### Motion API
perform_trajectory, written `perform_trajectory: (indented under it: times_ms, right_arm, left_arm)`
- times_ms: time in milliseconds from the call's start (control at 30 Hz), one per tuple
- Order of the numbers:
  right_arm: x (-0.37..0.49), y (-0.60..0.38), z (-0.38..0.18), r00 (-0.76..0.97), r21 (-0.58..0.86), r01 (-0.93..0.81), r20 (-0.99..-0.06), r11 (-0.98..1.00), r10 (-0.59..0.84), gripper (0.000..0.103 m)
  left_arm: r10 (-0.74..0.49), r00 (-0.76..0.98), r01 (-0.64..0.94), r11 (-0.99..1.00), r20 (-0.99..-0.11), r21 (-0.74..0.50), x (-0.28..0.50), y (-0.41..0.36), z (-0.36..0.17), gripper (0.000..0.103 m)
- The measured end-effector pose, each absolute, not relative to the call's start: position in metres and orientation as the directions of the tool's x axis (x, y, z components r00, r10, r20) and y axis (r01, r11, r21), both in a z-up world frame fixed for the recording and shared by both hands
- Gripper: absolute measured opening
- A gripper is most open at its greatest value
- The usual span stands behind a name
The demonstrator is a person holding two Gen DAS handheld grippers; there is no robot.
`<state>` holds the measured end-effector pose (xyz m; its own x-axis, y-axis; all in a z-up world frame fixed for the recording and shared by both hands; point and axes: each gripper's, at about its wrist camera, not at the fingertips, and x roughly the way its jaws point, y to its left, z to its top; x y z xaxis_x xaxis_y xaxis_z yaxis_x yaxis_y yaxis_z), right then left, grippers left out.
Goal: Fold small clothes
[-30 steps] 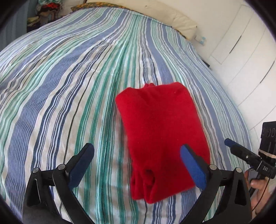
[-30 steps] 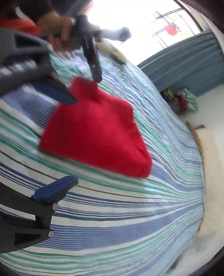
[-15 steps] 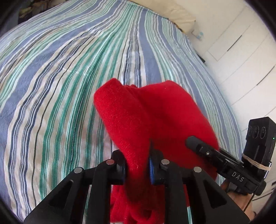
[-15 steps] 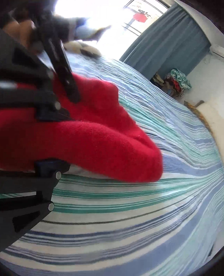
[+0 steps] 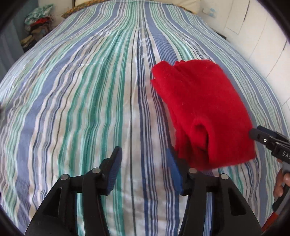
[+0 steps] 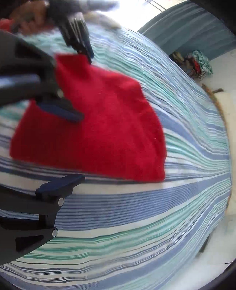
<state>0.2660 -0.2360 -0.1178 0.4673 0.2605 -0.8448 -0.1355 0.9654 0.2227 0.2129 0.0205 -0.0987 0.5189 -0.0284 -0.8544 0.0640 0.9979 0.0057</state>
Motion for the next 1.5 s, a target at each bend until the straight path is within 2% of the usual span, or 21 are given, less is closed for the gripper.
perform_trajectory:
  times_ms: [33, 67, 133, 167, 233, 333, 500, 800, 1000, 1500]
  right_arm:
    - [0.251, -0.244, -0.116, 0.481, 0.222, -0.124, -0.839, 0.967, 0.254, 0.075]
    - [0.236, -0.251, -0.112, 0.496, 0.210, -0.111, -0.835, 0.971, 0.237, 0.079]
    - [0.205, -0.257, -0.097, 0.529, 0.182, -0.106, -0.822, 0.978, 0.210, 0.082]
    - [0.191, -0.258, -0.089, 0.537, 0.170, -0.109, -0.819, 0.979, 0.202, 0.084]
    - [0.166, -0.255, -0.071, 0.548, 0.159, -0.123, -0.812, 0.980, 0.201, 0.095]
    - [0.132, -0.253, -0.051, 0.558, 0.164, -0.139, -0.802, 0.977, 0.214, 0.100]
    - [0.094, -0.245, -0.034, 0.539, 0.116, -0.141, -0.824, 0.983, 0.174, 0.101]
    - [0.065, -0.241, -0.006, 0.568, 0.067, -0.142, -0.811, 0.988, 0.136, 0.102]
    - [0.057, -0.229, 0.002, 0.559, 0.051, -0.151, -0.819, 0.987, 0.128, 0.103]
    - [0.051, -0.214, 0.017, 0.558, 0.025, -0.161, -0.822, 0.987, 0.112, 0.102]
  left_arm:
    - [0.016, 0.552, 0.065, 0.996, -0.834, 0.062, 0.195, 0.018, -0.090, 0.086]
    - [0.047, 0.592, 0.067, 0.992, -0.805, 0.107, 0.178, 0.015, -0.079, 0.096]
    - [0.082, 0.647, 0.064, 0.985, -0.758, 0.161, 0.149, 0.007, -0.058, 0.100]
    - [0.095, 0.660, 0.057, 0.983, -0.746, 0.176, 0.141, 0.003, -0.048, 0.100]
    - [0.145, 0.661, 0.015, 0.978, -0.736, 0.206, 0.127, -0.006, -0.030, 0.101]
    - [0.173, 0.687, -0.043, 0.979, -0.706, 0.199, 0.111, -0.011, -0.010, 0.102]
    - [0.083, 0.625, -0.028, 0.996, -0.776, 0.085, 0.102, -0.012, -0.001, 0.102]
    - [0.131, 0.641, 0.002, 0.985, -0.756, 0.173, 0.075, -0.040, 0.008, 0.102]
    - [0.089, 0.618, 0.019, 0.992, -0.782, 0.128, 0.068, -0.037, 0.008, 0.102]
    - [0.076, 0.599, 0.013, 0.994, -0.797, 0.104, 0.059, -0.032, 0.019, 0.102]
